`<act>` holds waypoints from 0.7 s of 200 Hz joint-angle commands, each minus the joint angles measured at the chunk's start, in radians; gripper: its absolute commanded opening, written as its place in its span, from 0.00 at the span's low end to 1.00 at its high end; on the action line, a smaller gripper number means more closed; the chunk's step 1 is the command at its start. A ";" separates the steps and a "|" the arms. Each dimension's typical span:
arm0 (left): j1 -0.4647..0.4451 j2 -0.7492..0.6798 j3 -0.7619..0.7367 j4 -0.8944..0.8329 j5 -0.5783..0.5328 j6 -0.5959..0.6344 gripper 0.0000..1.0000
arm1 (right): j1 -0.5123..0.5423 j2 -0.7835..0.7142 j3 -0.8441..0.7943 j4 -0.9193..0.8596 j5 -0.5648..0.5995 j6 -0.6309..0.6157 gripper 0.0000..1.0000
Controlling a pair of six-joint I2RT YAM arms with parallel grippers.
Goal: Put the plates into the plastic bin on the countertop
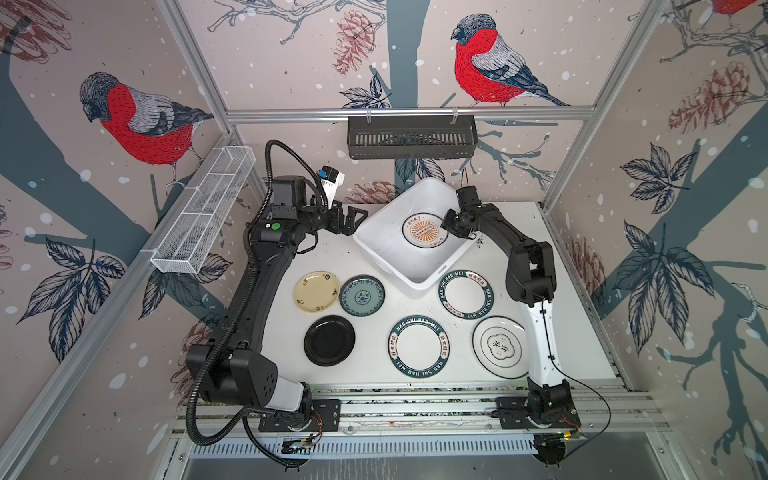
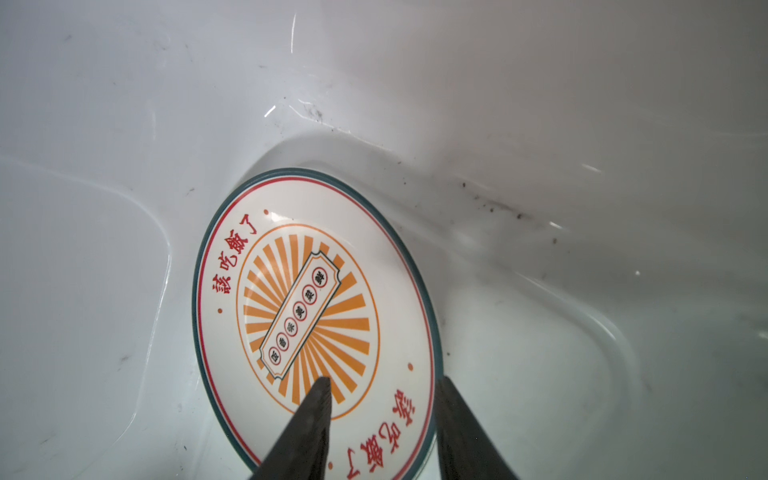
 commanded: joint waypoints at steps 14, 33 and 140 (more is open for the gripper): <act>-0.001 -0.001 0.012 0.017 0.020 0.002 0.98 | 0.009 -0.041 0.005 -0.010 0.049 -0.021 0.43; -0.001 0.005 0.023 0.011 0.015 0.007 0.98 | 0.012 -0.075 -0.002 -0.004 0.049 -0.021 0.43; -0.001 0.004 0.042 -0.029 -0.009 0.040 0.97 | 0.008 -0.343 -0.217 0.073 -0.013 -0.025 0.43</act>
